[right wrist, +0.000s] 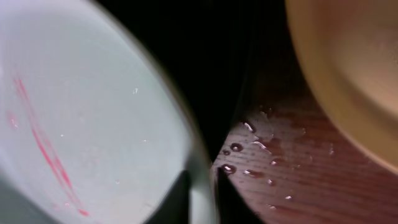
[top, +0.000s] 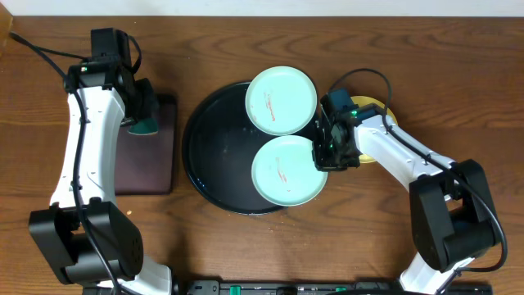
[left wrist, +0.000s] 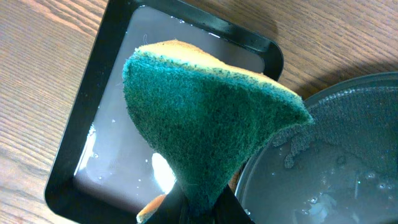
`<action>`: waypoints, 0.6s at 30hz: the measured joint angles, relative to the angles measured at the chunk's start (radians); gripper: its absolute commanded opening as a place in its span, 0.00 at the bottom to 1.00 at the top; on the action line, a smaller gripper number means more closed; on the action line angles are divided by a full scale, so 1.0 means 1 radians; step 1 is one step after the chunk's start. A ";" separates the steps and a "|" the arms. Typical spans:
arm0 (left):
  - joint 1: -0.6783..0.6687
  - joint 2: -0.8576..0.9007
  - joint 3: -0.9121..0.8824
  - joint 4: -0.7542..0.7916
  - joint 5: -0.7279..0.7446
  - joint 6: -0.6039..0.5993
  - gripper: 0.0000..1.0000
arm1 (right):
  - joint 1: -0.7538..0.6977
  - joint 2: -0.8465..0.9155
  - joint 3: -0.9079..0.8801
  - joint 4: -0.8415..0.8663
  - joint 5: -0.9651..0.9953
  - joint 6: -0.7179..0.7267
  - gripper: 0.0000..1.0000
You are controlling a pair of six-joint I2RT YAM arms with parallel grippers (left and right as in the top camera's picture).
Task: Clean dirty plates on tray and stack at the side
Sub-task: 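Grip the rim of the lower pale green plate with the right gripper, then scrub the pale green plate with the sponge in the left gripper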
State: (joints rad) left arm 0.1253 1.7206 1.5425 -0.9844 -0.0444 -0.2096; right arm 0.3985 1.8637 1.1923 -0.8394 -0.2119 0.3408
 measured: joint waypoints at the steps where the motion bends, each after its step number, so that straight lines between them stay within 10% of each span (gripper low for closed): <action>1: 0.000 0.000 0.000 0.000 0.000 0.000 0.07 | 0.000 0.000 0.000 0.003 0.000 0.006 0.01; 18: 0.000 0.000 0.000 0.000 0.024 -0.002 0.07 | 0.186 0.001 0.049 0.306 -0.065 0.181 0.01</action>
State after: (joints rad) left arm 0.1253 1.7206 1.5425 -0.9848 -0.0204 -0.2119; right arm 0.5846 1.8648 1.2415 -0.5331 -0.2768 0.5220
